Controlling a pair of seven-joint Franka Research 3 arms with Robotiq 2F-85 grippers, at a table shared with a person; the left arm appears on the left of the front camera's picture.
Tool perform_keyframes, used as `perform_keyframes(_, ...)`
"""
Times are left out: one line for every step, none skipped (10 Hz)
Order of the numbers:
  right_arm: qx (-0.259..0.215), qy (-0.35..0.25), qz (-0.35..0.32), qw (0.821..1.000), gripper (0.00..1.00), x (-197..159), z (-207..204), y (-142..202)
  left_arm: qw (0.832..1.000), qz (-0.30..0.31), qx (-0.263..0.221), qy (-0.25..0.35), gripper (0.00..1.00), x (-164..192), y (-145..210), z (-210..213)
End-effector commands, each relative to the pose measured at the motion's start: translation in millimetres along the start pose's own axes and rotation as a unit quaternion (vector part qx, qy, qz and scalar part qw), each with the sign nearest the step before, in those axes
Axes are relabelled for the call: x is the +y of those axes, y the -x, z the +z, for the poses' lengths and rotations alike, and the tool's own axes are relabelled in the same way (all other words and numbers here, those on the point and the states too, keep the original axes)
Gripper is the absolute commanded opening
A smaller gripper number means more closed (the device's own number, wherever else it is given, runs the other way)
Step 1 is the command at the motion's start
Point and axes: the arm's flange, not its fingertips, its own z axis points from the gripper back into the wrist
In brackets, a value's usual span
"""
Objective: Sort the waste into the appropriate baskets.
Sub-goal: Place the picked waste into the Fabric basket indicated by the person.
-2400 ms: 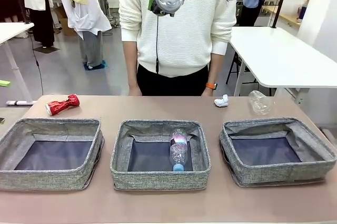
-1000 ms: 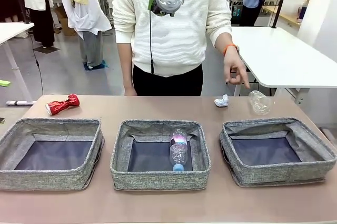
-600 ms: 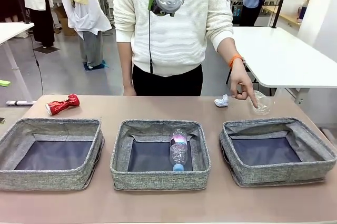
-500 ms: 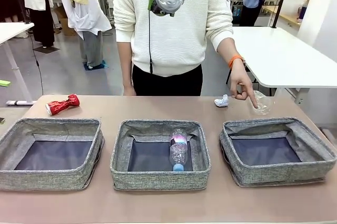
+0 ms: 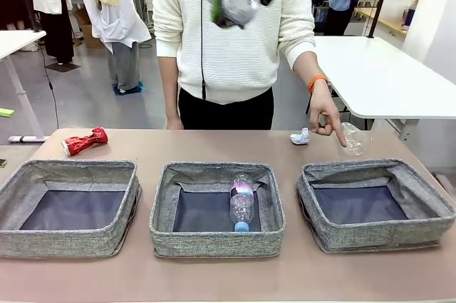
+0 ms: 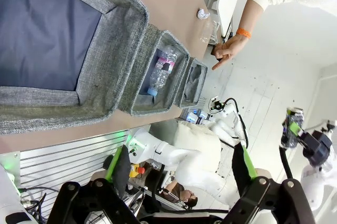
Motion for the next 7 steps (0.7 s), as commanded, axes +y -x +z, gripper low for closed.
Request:
perform_keyframes(0.058, -0.040, -0.031, 0.997, 0.43, -132, -43, 3, 1.000, -0.002, 0.001, 0.011, 1.00, 0, 2, -1)
perform_keyframes(0.064, -0.034, -0.070, 0.995, 0.43, -187, -61, 17, 1.000, -0.002, 0.001, 0.011, 1.00, 0, 2, -1)
perform_keyframes(0.068, -0.055, -0.096, 0.992, 0.43, -234, -72, 34, 1.000, -0.002, 0.001, 0.011, 1.00, 0, 2, -1)
perform_keyframes(0.061, -0.064, -0.111, 0.990, 0.43, -269, -80, 47, 1.000, -0.002, 0.001, 0.011, 1.00, 0, 2, -1)
perform_keyframes(0.051, -0.086, -0.121, 0.988, 0.43, -303, -91, 55, 1.000, -0.002, 0.001, 0.011, 1.00, 0, 2, -1)
perform_keyframes(0.047, -0.094, -0.157, 0.982, 0.43, -345, -117, 58, 1.000, -0.002, 0.001, 0.011, 1.00, 0, 2, -1)
perform_keyframes(0.054, -0.070, -0.211, 0.974, 0.43, -364, -141, 56, 1.000, -0.002, 0.001, 0.011, 1.00, 0, 2, -1)
